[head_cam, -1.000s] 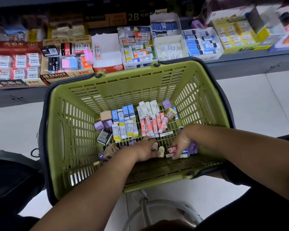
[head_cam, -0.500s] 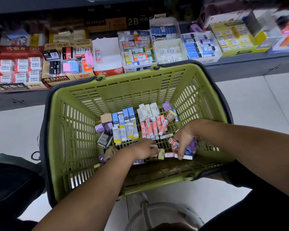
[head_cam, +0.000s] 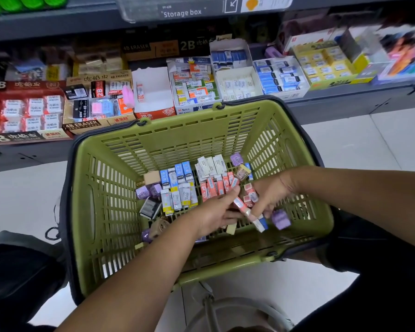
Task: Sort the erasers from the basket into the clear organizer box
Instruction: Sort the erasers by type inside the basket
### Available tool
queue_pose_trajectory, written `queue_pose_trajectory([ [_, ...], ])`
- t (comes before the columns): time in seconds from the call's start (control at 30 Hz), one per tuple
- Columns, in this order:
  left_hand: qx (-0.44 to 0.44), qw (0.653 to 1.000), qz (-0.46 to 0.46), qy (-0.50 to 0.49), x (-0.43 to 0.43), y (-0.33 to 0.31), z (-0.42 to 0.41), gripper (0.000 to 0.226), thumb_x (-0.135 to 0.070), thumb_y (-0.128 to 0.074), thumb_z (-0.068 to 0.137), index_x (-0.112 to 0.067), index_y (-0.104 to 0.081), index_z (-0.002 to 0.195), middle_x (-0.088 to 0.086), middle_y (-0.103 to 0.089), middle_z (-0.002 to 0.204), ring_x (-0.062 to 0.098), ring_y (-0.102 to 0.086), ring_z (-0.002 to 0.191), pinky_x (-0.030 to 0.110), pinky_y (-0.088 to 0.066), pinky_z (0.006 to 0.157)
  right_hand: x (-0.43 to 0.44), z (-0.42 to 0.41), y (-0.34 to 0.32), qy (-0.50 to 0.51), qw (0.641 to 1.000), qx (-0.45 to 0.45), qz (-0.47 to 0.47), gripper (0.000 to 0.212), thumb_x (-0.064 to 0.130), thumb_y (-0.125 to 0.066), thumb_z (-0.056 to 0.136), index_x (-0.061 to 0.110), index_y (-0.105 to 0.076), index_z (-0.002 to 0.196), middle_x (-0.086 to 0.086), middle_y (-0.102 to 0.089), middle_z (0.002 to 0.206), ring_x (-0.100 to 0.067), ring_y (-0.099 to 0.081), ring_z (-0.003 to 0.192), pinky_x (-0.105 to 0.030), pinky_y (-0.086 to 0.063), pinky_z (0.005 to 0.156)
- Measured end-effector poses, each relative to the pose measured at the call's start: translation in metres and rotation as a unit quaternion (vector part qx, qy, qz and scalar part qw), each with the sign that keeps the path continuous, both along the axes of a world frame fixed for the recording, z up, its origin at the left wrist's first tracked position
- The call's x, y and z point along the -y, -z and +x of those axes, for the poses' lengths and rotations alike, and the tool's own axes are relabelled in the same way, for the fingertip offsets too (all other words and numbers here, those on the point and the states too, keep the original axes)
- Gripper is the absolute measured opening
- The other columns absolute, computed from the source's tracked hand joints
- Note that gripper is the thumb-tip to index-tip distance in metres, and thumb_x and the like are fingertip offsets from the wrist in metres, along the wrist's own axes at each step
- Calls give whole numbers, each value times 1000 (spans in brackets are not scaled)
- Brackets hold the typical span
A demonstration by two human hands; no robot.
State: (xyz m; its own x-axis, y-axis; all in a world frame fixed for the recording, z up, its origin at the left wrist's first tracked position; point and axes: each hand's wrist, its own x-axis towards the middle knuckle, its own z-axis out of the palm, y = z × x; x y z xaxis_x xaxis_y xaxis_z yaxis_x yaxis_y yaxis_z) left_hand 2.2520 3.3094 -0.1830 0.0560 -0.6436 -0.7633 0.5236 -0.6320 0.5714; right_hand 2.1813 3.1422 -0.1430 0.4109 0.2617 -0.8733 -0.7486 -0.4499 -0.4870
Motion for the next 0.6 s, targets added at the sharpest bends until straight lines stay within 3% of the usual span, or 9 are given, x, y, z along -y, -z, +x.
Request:
queue_pose_trajectory([
  [0.13,-96,995,-36,-14,2,0,-11,71,-44,-71,70,-15,-49,130,9,-70,108,25,-68,102,38,-54,91,-4,-10,1,111,992,-7,56,14,12,-70,83,16,-63,95,1,-70,76,-16,-62,70,-30,-55,78],
  [0.27,-108,991,-70,-17,-4,0,-4,55,-30,-72,71,-18,-54,122,7,-70,111,26,-67,102,37,-54,90,-7,-11,5,227,967,-19,113,28,6,-67,84,10,-61,111,-4,-69,87,-14,-64,71,-33,-56,80],
  [0.37,-112,991,-74,-22,-7,0,4,58,-32,-69,75,-22,-50,129,6,-65,121,23,-65,108,39,-52,94,-11,-6,1,268,951,-29,152,32,4,-67,83,7,-59,114,-6,-71,87,-15,-68,72,-32,-57,78],
  [0.5,-94,993,-24,-71,-7,1,12,77,-45,-66,75,-18,-36,141,15,-64,124,33,-62,112,54,-41,105,-26,4,-2,314,933,-23,175,36,1,-56,91,-5,-50,126,-16,-68,100,-17,-71,78,-35,-55,88],
  [0.6,-47,991,5,-129,-4,-2,16,82,-51,-61,82,-26,-22,150,3,-41,149,16,-70,90,35,-59,74,-36,15,-2,393,902,-7,180,38,-1,-46,96,-6,-39,133,-21,-60,112,-22,-72,81,-34,-57,82],
])
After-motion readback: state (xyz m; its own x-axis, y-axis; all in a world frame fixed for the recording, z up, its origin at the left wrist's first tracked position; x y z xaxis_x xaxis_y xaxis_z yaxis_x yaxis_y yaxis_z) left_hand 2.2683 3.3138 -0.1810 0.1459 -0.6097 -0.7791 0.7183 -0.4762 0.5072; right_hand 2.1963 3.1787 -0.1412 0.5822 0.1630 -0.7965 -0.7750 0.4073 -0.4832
